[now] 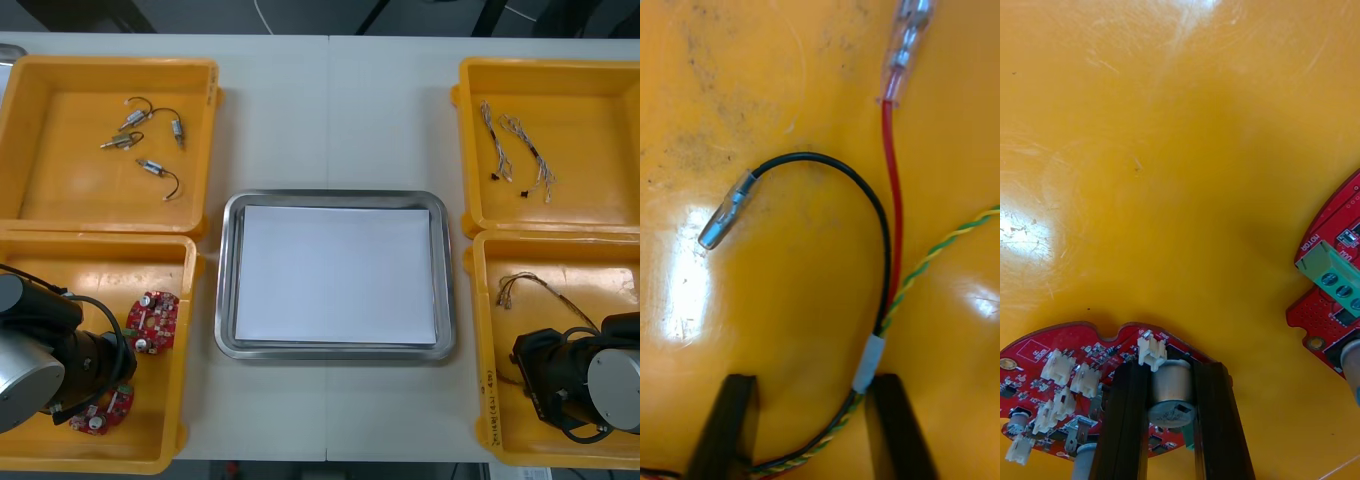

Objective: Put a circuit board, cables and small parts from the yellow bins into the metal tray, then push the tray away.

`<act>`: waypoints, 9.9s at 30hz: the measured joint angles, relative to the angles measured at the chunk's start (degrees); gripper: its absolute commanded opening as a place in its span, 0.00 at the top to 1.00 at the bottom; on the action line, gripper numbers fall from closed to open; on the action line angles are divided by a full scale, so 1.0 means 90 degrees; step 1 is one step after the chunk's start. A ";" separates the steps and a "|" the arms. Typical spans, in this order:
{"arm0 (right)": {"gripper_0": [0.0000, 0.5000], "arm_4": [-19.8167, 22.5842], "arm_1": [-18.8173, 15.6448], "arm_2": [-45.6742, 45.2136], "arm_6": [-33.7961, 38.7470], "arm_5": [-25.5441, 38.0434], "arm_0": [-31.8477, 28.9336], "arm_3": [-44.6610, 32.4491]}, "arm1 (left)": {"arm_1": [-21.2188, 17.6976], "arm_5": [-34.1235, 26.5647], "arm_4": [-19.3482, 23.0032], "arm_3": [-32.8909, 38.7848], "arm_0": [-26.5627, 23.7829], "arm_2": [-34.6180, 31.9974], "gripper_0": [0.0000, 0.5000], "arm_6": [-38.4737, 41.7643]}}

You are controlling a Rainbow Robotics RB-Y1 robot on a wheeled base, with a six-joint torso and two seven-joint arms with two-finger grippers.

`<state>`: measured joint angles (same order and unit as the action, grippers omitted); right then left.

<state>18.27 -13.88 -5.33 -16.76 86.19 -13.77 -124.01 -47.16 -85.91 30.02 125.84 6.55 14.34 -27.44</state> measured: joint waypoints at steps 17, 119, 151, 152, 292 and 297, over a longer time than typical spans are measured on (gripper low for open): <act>1.00 0.0028 -0.0025 -0.0010 0.0000 -0.0010 0.0000 0.0007 | -0.0002 -0.0004 0.0283 0.0001 0.0000 -0.0175 1.00 0.0001; 1.00 0.6079 -0.5051 -0.2520 -0.8481 0.2623 0.2316 -0.1462 | 0.1334 -0.0071 0.1853 -0.2283 -0.5946 0.4088 0.37 -0.0243; 1.00 0.6099 -0.5052 -0.1358 -0.8482 0.2623 0.3215 -0.1698 | 0.1331 -0.1754 0.2188 -0.1652 -0.5961 0.2220 0.00 -0.0240; 1.00 0.6096 -0.5052 -0.1237 -0.8482 0.2624 0.3319 -0.1736 | 0.1331 -0.1904 0.2201 -0.1612 -0.5961 0.2091 0.00 -0.0240; 0.00 0.1406 -0.1822 0.3489 -1.0330 0.2624 0.5761 -0.0915 | 0.0939 0.3135 0.2145 -0.9717 -0.7288 0.0305 1.00 -0.8963; 0.00 0.1689 -0.1832 0.2821 -1.0330 0.2625 0.5761 -0.0927 | 0.0938 0.3125 0.2145 -0.9717 -0.7288 0.0301 1.00 -0.8964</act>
<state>33.48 -30.37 20.06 -109.73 109.82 38.08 -132.35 -38.72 -57.79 49.32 38.38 -59.04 17.04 -108.12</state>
